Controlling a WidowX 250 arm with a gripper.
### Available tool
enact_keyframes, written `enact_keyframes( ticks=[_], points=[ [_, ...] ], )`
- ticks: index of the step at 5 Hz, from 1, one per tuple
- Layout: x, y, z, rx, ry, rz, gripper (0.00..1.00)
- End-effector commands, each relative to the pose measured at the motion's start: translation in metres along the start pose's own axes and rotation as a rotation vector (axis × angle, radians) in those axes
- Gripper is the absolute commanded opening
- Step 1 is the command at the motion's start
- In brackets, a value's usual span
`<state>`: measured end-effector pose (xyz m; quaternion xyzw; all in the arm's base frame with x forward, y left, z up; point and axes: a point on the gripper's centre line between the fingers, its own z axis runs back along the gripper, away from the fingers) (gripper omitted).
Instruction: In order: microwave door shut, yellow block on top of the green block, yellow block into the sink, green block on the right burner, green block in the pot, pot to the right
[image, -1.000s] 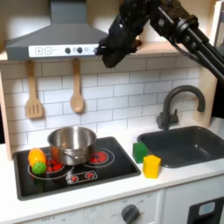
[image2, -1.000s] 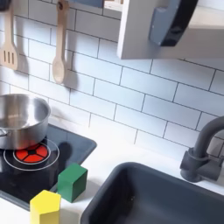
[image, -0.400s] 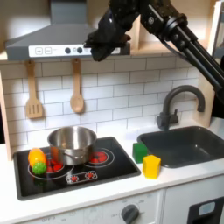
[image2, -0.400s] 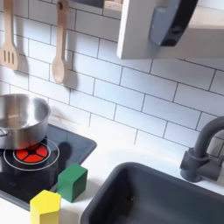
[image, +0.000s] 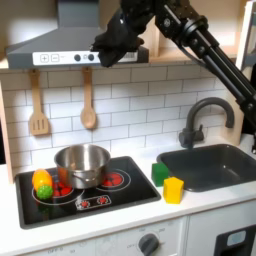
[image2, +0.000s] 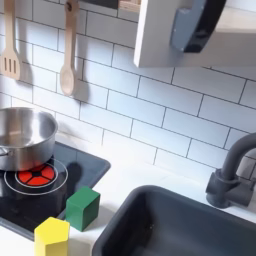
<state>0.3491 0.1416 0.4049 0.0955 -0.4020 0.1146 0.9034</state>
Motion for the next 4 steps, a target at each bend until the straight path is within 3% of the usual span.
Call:
enact_keyframes(
  ticks=[1, 4],
  points=[
    [0.009, 0.000, -0.009, 0.007, -0.007, 0.001, 0.00],
    [0.018, 0.001, -0.023, 0.004, -0.005, -0.002, 0.00]
  ],
)
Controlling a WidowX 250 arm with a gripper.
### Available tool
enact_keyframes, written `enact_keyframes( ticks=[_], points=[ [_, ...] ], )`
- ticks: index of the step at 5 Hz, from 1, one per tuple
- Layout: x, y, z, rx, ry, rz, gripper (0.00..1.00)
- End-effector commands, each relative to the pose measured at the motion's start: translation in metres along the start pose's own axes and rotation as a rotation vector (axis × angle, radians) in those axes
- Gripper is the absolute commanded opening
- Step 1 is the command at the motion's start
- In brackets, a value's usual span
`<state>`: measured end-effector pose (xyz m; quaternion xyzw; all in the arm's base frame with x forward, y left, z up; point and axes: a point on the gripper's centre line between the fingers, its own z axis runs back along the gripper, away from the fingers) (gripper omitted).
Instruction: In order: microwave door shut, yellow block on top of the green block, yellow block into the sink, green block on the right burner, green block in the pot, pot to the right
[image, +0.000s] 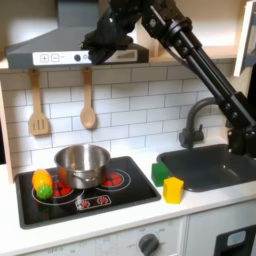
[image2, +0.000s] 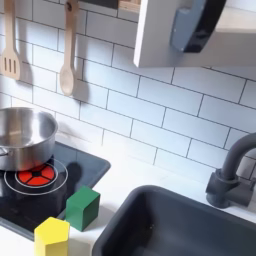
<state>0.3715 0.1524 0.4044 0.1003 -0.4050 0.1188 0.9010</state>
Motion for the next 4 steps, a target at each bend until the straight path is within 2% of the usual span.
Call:
enact_keyframes(
  ticks=[1, 2, 3, 4],
  points=[
    [0.004, -0.004, -0.007, -0.013, 0.009, -0.012, 0.00],
    [0.005, -0.004, -0.012, -0.008, 0.012, -0.019, 0.00],
    [0.008, -0.015, -0.015, -0.031, 0.017, -0.035, 0.00],
    [0.009, -0.018, -0.018, -0.035, 0.018, -0.038, 0.00]
  ],
)
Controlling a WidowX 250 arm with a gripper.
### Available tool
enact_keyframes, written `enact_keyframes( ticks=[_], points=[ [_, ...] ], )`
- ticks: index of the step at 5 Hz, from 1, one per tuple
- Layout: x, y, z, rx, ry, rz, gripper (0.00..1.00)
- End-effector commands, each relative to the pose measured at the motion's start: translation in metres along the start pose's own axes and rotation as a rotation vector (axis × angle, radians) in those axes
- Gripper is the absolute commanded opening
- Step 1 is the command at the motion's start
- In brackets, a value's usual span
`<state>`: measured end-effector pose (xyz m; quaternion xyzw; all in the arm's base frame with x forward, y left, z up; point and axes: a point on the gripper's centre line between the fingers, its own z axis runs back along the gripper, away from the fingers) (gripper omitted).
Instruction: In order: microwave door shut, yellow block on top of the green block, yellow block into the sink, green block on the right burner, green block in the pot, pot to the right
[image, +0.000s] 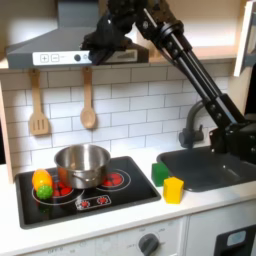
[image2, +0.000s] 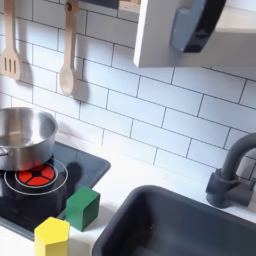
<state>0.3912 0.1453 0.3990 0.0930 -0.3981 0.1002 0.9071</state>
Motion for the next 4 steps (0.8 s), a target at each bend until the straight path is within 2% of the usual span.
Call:
enact_keyframes(
  ticks=[1, 3, 4],
  points=[
    [0.0033, -0.0012, -0.0030, 0.000, 0.003, -0.001, 0.00],
    [0.0031, -0.0017, -0.0051, -0.006, 0.009, -0.014, 0.00],
    [0.0039, -0.0023, -0.0004, -0.009, 0.003, -0.018, 0.00]
  ],
)
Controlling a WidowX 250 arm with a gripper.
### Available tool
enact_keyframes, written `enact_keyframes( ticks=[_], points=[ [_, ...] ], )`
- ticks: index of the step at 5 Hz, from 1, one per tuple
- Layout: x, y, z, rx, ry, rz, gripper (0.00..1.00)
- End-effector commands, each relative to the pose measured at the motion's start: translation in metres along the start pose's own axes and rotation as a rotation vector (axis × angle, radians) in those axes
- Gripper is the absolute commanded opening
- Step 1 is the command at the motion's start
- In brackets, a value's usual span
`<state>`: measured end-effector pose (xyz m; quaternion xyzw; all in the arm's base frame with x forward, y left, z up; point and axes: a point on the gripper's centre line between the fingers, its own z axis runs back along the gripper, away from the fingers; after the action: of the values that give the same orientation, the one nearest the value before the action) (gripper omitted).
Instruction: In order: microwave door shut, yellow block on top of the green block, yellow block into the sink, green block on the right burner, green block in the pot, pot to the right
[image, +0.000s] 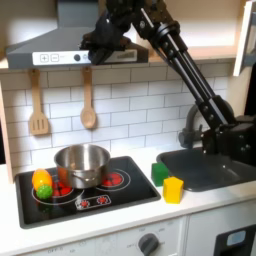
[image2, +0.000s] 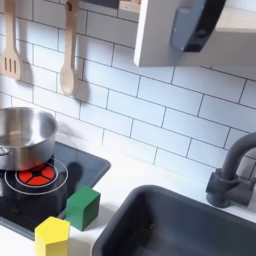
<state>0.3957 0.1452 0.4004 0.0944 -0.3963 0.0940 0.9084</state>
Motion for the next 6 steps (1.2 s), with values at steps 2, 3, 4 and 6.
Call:
enact_keyframes(
  ticks=[2, 3, 4, 6],
  points=[
    [-0.023, -0.009, 0.000, -0.032, 0.057, -0.031, 0.00],
    [-0.035, -0.024, 0.012, -0.065, 0.072, -0.047, 0.00],
    [-0.047, -0.027, 0.025, -0.078, 0.095, -0.046, 0.00],
    [-0.072, -0.036, 0.046, -0.100, 0.170, -0.053, 0.00]
  ],
)
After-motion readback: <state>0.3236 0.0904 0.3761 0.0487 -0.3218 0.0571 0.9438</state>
